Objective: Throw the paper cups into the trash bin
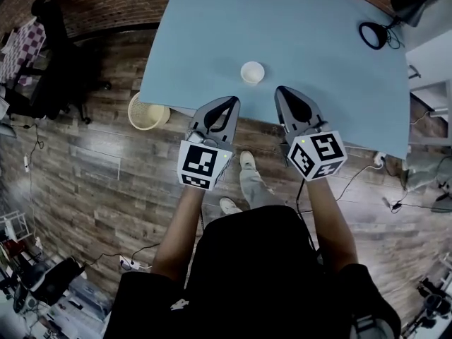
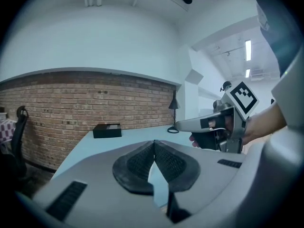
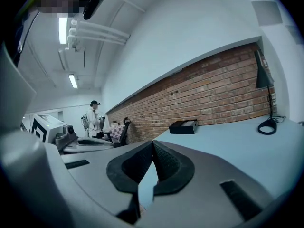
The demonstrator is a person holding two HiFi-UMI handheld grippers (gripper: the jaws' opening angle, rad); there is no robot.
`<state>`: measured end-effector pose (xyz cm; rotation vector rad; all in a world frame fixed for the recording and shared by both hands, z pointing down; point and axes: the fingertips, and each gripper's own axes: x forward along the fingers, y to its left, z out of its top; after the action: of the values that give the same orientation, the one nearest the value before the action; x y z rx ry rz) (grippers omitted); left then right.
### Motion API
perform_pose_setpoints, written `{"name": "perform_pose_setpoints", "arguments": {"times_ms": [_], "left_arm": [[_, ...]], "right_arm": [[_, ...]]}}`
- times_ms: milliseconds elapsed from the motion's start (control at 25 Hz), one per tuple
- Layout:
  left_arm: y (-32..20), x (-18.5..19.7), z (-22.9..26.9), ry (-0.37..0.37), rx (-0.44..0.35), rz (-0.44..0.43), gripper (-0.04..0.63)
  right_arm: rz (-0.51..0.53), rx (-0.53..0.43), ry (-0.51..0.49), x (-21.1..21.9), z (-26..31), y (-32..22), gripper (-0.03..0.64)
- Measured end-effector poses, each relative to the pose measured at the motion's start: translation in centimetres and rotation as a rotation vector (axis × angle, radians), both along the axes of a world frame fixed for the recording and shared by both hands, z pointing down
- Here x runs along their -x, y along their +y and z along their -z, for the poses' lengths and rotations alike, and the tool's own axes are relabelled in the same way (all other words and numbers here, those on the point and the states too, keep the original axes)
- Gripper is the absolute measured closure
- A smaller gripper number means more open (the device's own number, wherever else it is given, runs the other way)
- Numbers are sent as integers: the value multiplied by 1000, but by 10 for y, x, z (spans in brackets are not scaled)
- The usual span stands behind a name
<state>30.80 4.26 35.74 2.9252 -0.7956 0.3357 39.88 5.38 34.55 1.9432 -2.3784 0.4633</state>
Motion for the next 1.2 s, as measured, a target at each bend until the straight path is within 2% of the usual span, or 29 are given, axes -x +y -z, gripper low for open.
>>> {"name": "perform_pose_setpoints", "arguments": {"times_ms": [320,760,800,880,920,1040,1200], "left_arm": [[-30,-30,-40,-89,37,-39,586],[-54,-60,-84,-161,83,-75,584],[-55,-63,-87,-170,87,-81,579],[-56,-69,-96,-196,94,-102,506],[-56,-72,-101,-212,94,-114,499],[-56,-79,-118,-264,73,-152,484],[-60,-90,-136,-361,4,-187,463]], "right_arm": [[-14,60,-18,-20,-32,-25,612],[-37,119,-49,-40,-67,-41,612],[-38,125,-49,-42,-70,-41,612],[-41,134,-53,-44,-75,-40,612],[-45,139,-56,-45,-78,-40,612],[-54,152,-68,-47,-87,-38,612],[-61,168,-77,-53,-96,-37,612]]}}
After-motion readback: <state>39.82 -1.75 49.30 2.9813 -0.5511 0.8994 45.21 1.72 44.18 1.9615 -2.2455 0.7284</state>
